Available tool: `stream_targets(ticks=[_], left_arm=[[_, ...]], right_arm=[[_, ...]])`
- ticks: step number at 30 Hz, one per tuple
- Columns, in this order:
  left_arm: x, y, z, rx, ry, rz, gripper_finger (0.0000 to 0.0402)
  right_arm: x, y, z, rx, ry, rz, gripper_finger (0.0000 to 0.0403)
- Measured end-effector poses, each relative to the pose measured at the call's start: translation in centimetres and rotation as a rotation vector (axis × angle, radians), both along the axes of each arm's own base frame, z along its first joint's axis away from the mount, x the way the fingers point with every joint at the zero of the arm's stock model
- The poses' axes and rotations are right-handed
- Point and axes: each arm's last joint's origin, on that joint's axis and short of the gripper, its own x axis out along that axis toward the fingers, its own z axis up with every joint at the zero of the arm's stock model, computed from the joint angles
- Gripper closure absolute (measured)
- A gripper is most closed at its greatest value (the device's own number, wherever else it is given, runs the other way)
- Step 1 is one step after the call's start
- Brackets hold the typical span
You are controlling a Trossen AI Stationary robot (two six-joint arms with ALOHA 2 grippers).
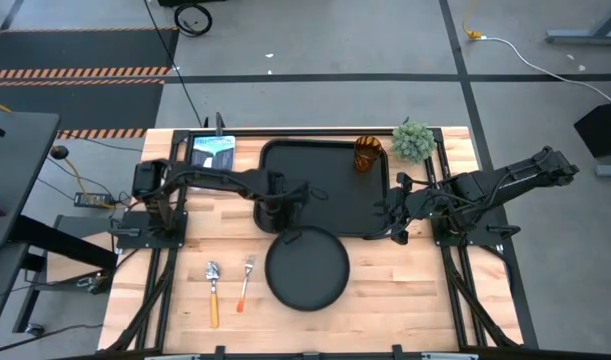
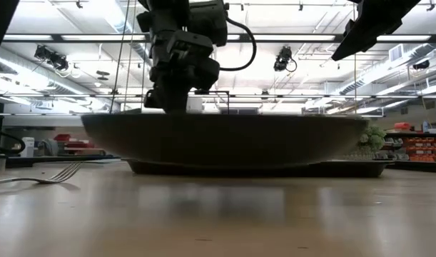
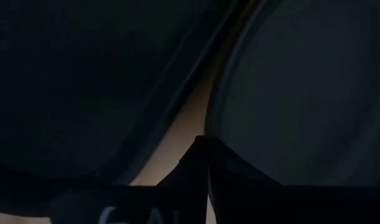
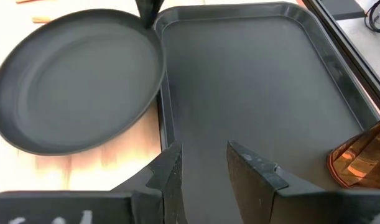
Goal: Pick and place plate/cup/fork/spoon on tray
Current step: Put the black plate on the black tray to the bottom left of the orange cup
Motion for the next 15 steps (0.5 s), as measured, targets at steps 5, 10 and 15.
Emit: stream_targets(ticks=[5, 10, 15], left_arm=[[0.1, 2.7, 0.7, -0.011, -0.039, 0.018, 0.0401], [0.2, 6.1, 1.9, 0.017, -0.097, 0.066, 0.0401], [-0.3, 9.6, 2.3, 0.065, -0.143, 0.137, 0.0401]], right_arm=[[0.0, 0.0, 0.0, 0.004, -0.008, -0.002, 0.0271], [-0.1, 0.0, -0.1, 0.004, 0.007, -0.007, 0.0271], [0.0, -0.5, -0.1, 0.005, 0.008, -0.033, 0.0271]])
